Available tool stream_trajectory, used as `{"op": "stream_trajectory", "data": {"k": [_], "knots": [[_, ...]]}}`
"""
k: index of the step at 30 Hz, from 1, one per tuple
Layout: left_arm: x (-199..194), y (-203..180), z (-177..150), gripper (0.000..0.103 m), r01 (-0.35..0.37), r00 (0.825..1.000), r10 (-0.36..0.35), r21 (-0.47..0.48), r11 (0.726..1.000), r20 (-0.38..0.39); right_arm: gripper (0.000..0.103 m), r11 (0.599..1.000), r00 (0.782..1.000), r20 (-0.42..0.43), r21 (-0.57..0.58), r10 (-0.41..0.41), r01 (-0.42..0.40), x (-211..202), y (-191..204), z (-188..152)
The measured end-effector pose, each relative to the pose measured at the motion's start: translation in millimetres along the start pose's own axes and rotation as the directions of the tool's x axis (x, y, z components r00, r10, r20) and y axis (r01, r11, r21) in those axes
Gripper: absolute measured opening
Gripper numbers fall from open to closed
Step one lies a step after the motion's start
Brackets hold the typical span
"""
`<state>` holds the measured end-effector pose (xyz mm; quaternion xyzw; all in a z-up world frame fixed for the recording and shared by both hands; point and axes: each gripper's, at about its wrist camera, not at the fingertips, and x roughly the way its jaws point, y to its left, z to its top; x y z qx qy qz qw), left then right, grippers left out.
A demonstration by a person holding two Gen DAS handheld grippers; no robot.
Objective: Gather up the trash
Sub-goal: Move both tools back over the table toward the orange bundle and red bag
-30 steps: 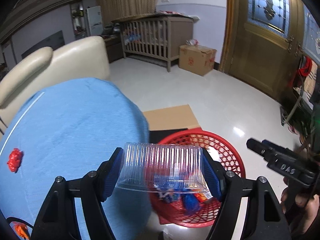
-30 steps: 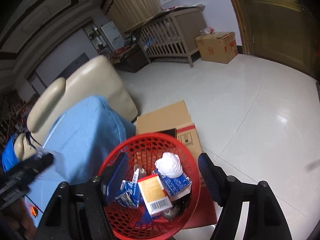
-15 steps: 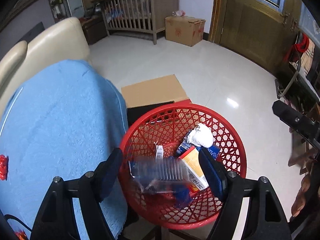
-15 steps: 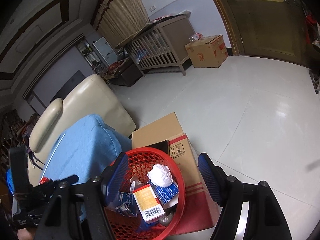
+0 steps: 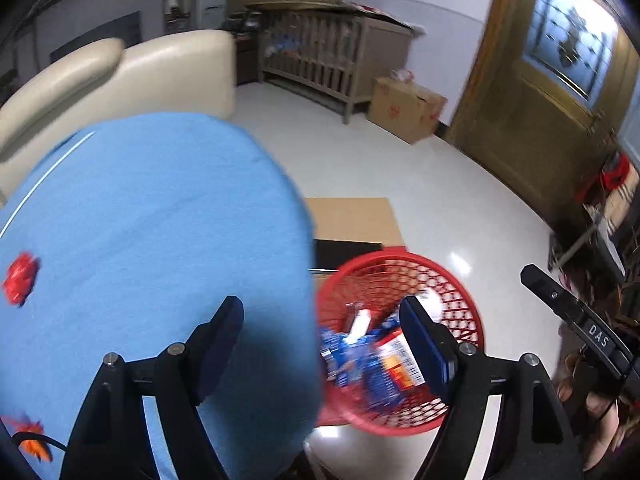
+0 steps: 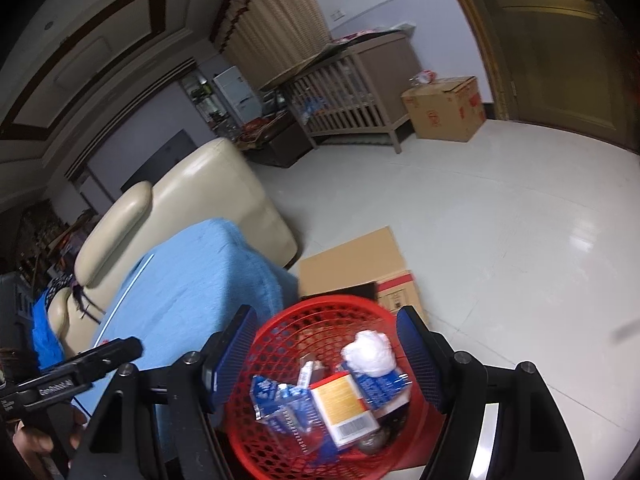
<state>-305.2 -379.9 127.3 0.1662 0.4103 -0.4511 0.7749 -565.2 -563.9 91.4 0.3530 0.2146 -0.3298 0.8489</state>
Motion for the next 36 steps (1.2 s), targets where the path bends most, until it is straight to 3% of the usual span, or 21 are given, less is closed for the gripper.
{"op": "stream_trajectory", "data": {"k": [4,9,12,18,20,23,28,36], "knots": [[-27,47,-21,0.081,-0.061,0.998,0.063,-0.078,0.995,0.023,0.076,0.999,0.999,-0.042,-0.039,0.021,-0.023,11,20,-9],[-61,114,-58,0.081,-0.124,0.991,0.133,-0.229,0.965,0.027,0.076,0.992,0.995,-0.088,-0.104,0.057,-0.066,22,56,-21],[-81,156,-86,0.081,-0.189,0.977,0.210,-0.334,0.923,0.028,0.076,0.984,0.990,-0.115,-0.148,0.080,-0.097,29,80,-28],[-106,240,-150,0.082,-0.313,0.937,0.346,-0.548,0.776,-0.046,0.076,0.962,0.981,-0.155,-0.226,0.121,-0.154,38,124,-39],[-103,259,-168,0.082,-0.328,0.934,0.351,-0.562,0.759,-0.071,0.076,0.954,0.977,-0.168,-0.244,0.133,-0.172,40,138,-43],[-100,274,-181,0.082,-0.356,0.923,0.377,-0.549,0.756,-0.080,0.076,0.941,0.972,-0.183,-0.275,0.148,-0.196,43,157,-49],[-87,285,-182,0.082,-0.350,0.929,0.364,-0.496,0.795,-0.072,0.076,0.917,0.958,-0.234,-0.320,0.168,-0.239,56,188,-65],[-72,301,-184,0.082,-0.363,0.925,0.370,-0.494,0.790,-0.087,0.076,0.851,0.930,-0.310,-0.416,0.198,-0.320,77,255,-92]]}}
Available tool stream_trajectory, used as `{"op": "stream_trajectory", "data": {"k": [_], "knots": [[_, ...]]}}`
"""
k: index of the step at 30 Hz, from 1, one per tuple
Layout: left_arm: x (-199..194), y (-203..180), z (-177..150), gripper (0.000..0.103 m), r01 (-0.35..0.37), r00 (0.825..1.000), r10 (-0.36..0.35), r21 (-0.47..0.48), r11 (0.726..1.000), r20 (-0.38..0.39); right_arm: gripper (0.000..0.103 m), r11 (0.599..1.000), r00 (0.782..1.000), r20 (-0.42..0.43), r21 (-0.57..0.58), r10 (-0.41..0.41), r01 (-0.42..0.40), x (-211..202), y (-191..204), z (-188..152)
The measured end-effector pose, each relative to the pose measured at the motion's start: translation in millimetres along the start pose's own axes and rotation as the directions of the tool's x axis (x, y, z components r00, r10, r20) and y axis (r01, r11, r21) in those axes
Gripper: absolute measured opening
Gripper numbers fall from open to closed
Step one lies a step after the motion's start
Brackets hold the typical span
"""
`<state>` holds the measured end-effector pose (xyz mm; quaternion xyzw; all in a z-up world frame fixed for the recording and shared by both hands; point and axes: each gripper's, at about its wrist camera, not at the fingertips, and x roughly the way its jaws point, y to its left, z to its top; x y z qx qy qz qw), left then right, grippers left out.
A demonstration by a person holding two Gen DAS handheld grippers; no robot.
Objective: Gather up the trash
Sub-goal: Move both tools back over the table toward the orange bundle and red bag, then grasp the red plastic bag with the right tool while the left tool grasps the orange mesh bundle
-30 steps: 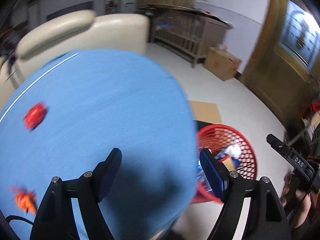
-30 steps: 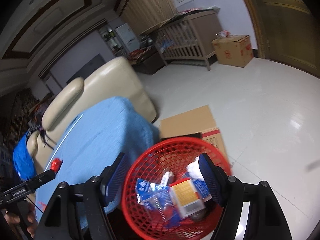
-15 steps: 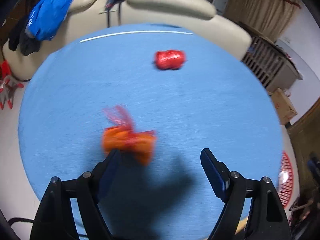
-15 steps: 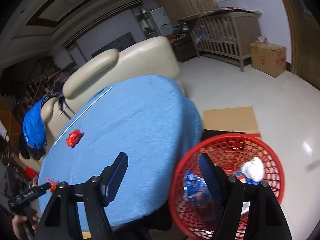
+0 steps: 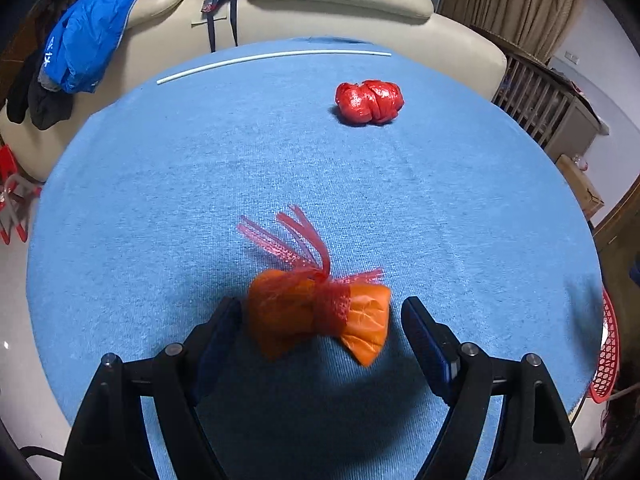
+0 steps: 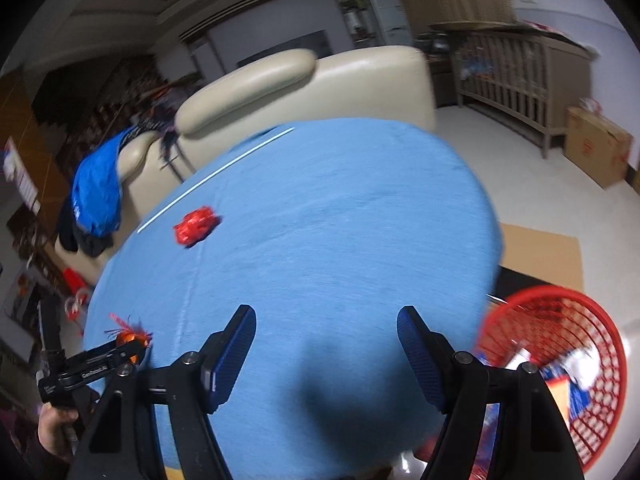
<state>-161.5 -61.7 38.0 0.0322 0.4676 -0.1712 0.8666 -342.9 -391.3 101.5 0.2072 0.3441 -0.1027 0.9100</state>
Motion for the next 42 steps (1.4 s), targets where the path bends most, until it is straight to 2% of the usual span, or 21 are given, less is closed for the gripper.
{"op": "stream_trajectory", "data": {"k": [4,6,7,11,20,23,27,31,34,38,40,42], "knots": [[0,8,-3,0.082,0.003,1.000,-0.002,-0.020,1.000,0.012,0.076,0.997,0.999,-0.014,-0.063,0.038,-0.039,18,32,11],[-1,10,-4,0.075,-0.003,1.000,0.003,-0.012,1.000,0.024,0.076,0.994,0.998,-0.021,-0.095,0.054,-0.056,29,49,17],[-1,11,-4,0.068,-0.015,1.000,0.015,-0.009,1.000,0.027,0.076,0.992,0.998,-0.024,-0.107,0.059,-0.061,33,55,20],[-3,19,-5,0.067,0.016,0.999,-0.015,-0.022,1.000,0.037,0.076,0.986,0.995,-0.051,-0.142,0.086,-0.092,57,82,32],[-7,45,1,0.067,0.002,0.998,0.004,-0.092,0.996,0.061,0.076,0.959,0.980,-0.133,-0.224,0.147,-0.175,140,162,61],[-6,51,3,0.067,0.003,0.998,0.004,-0.105,0.994,0.060,0.076,0.945,0.978,-0.156,-0.277,0.136,-0.176,178,195,68],[-2,56,6,0.067,0.002,0.999,0.004,-0.121,0.993,0.052,0.077,0.948,0.986,-0.152,-0.299,0.068,-0.111,219,221,81],[1,59,9,0.067,0.005,0.999,0.001,-0.125,0.992,0.045,0.079,0.950,0.988,-0.156,-0.305,0.017,-0.065,249,231,91],[3,57,11,0.067,0.001,0.999,0.004,-0.119,0.993,0.041,0.079,0.947,0.982,-0.190,-0.316,-0.011,-0.050,269,236,91],[3,54,11,0.067,0.000,0.999,0.005,-0.116,0.993,0.038,0.079,0.942,0.980,-0.200,-0.333,-0.018,-0.050,288,240,89],[3,53,11,0.067,-0.003,0.999,0.007,-0.115,0.993,0.035,0.070,0.947,0.974,-0.227,-0.314,0.002,-0.075,291,237,90],[3,51,12,0.067,-0.007,0.999,0.011,-0.112,0.994,0.035,0.068,0.951,0.975,-0.222,-0.299,0.015,-0.083,287,232,91]]}}
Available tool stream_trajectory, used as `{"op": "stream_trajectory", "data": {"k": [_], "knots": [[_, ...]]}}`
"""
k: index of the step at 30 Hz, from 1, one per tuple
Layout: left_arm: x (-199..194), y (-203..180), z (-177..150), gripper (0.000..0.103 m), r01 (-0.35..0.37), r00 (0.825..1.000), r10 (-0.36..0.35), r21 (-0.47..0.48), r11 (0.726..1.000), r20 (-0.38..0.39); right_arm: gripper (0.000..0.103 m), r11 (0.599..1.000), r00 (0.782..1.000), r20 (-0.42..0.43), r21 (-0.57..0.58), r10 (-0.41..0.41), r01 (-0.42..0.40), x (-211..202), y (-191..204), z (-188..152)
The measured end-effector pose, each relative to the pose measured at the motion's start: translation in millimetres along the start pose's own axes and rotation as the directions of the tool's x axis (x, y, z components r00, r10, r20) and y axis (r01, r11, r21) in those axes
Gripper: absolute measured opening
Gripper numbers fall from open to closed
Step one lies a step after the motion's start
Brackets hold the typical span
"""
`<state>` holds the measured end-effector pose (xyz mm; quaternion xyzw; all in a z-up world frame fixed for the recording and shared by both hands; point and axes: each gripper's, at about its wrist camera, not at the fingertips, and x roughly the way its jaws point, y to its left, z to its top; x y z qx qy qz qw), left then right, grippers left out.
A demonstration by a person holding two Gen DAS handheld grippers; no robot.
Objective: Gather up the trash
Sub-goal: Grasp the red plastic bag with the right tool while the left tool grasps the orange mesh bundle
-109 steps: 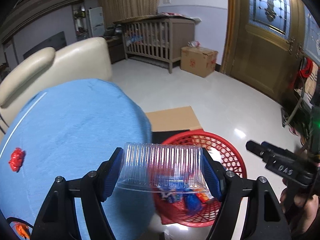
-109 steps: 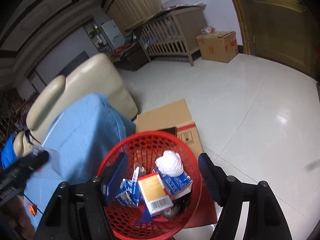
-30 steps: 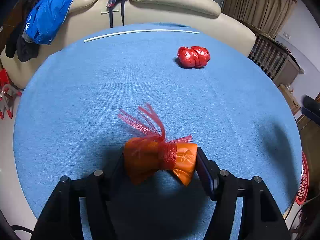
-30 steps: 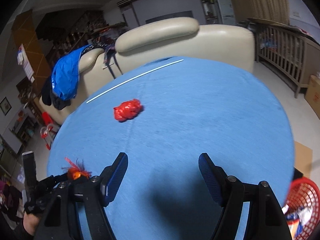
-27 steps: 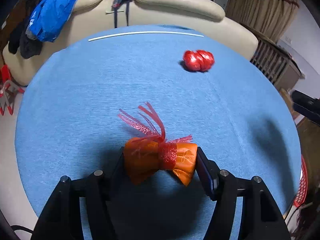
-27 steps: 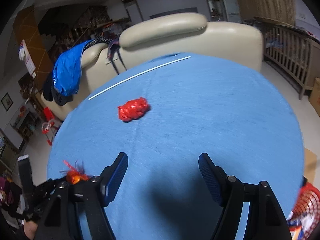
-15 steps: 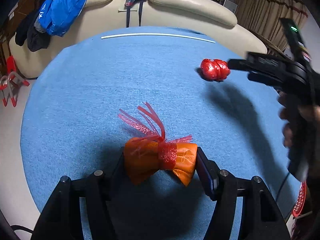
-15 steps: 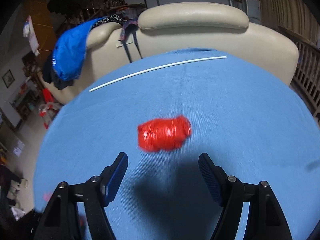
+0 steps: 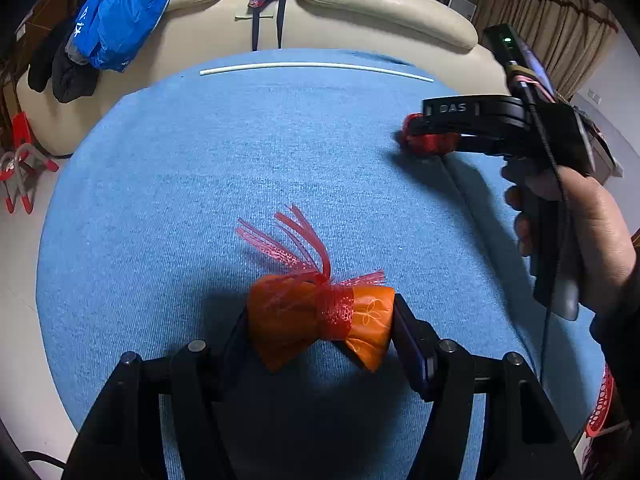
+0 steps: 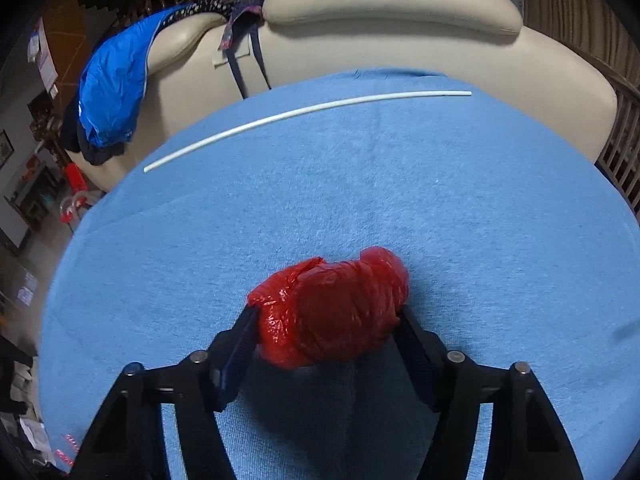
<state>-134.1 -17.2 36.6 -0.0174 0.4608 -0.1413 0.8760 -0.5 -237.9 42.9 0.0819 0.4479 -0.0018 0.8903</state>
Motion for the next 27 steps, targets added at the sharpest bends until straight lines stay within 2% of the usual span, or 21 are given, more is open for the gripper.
{"op": "stream_trajectory", "data": {"k": [9,19,27], "knots": [[-11,-18,8,0.067,-0.019,0.999,0.018,0.021,1.000,0.031,0.068,1.000,0.999,0.025,0.021,0.019,-0.020,-40,-23,-23],[-23,-33,13,0.067,-0.071,0.996,0.069,0.028,0.997,0.048,0.068,0.999,0.999,0.042,0.043,0.025,-0.027,-85,-44,-72],[-37,-52,14,0.067,-0.076,0.995,0.072,0.058,0.995,0.066,0.068,0.997,0.997,0.071,0.060,0.039,-0.043,-124,-55,-108]]}}
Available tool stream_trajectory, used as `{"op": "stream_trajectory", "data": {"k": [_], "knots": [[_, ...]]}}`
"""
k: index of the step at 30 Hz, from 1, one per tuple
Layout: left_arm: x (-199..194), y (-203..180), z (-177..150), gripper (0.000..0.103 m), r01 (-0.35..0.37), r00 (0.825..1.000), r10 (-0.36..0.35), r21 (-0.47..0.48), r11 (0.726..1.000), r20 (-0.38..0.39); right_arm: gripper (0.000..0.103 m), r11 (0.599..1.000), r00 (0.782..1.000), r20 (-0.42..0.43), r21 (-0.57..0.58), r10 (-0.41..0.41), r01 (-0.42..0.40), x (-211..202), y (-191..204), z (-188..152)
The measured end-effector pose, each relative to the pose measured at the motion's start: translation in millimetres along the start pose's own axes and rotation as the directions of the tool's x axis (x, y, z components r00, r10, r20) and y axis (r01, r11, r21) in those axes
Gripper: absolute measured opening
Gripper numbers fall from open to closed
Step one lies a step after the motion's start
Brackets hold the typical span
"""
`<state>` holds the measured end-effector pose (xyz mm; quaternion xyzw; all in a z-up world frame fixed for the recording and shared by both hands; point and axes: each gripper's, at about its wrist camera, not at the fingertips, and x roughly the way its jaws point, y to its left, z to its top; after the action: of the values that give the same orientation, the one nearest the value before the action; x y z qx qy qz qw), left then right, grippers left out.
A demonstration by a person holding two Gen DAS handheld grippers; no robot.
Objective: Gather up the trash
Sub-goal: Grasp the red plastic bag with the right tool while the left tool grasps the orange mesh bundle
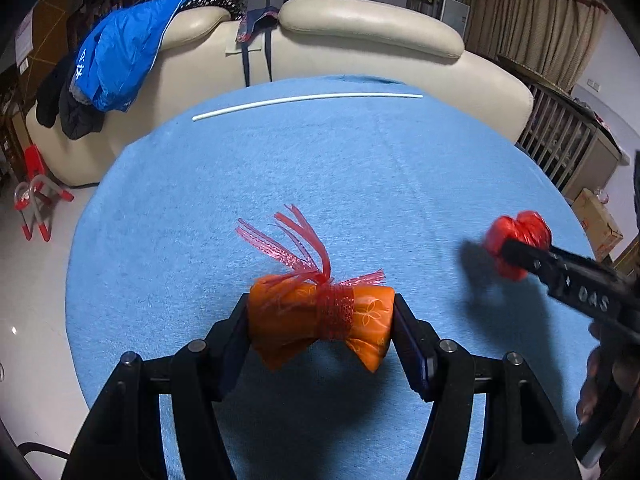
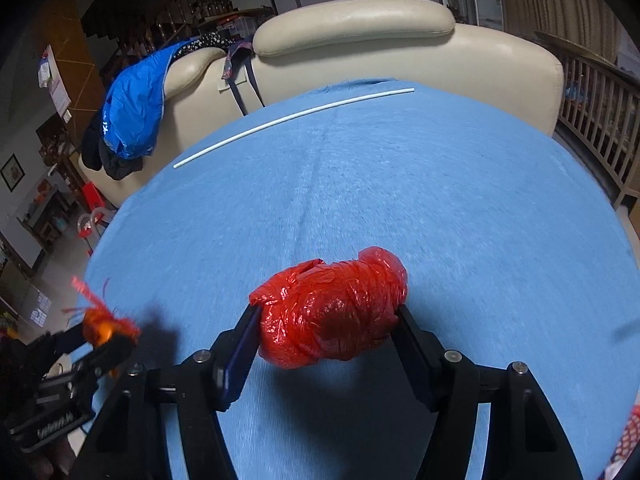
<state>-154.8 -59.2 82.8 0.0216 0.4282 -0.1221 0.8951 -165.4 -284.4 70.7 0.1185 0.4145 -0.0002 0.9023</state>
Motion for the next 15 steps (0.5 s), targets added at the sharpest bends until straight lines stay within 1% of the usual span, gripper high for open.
{"op": "stream_trajectory", "data": {"k": [10,15], "knots": [[-14,-29,4,0.067,0.003,1.000,-0.004,0.055,0.999,0.024,0.068,0.999,0.999,0.031,0.036,0.010,-0.012,-46,-15,-37],[-18,-48,3,0.067,0.012,1.000,-0.014,0.087,0.996,0.028,0.068,0.998,0.998,0.054,0.059,0.014,-0.017,-68,-22,-47]]}}
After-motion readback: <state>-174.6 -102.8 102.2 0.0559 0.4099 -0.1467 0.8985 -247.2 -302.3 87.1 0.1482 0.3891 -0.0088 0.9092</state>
